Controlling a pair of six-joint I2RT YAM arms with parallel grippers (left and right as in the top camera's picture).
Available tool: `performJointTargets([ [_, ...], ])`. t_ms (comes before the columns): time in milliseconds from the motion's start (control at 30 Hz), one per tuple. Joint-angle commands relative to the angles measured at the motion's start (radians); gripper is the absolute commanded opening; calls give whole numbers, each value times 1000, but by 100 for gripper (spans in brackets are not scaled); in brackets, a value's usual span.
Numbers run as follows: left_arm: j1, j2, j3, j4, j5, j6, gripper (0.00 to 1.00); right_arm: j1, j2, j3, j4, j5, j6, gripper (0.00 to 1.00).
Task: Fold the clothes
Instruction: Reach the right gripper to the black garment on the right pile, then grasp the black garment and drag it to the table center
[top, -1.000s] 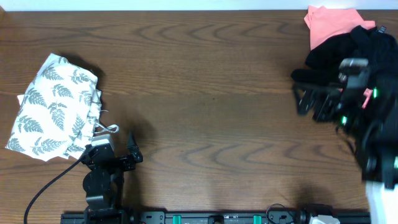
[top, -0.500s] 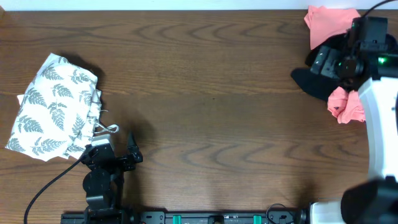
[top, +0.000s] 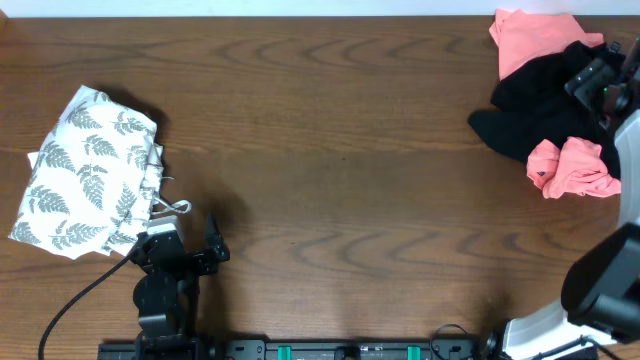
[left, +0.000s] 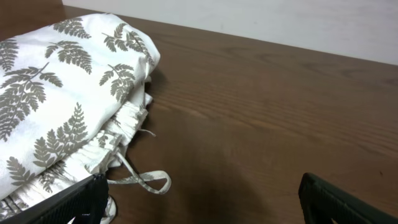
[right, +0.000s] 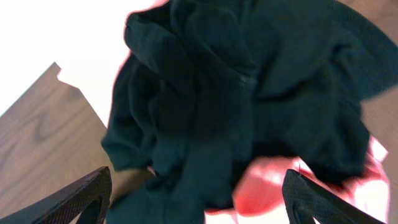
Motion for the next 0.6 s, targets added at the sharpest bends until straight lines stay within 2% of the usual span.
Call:
performJointTargets([
  [0,3,-2,-14,-25,-4,14,98,5,79,15,35,6,36,84],
  [167,3,-2,-14,-25,-4,14,98,-2,190,15,117,23,44,81],
  [333,3,-2,-14,-25,-4,14,98,0,254,15,177,24,43,68],
  [433,3,-2,-14,-25,-4,14,98,-5,245,15,184,69,34,37],
  [467,3,-2,-14,-25,-4,14,98,-7,234,16,183,88,19,22],
  [500,3,-2,-14,-25,-4,14,98,-9,217,18,179,101,1,2],
  [567,3,-2,-14,-25,-4,14,98,-11,158,22,162,126,-32,1],
])
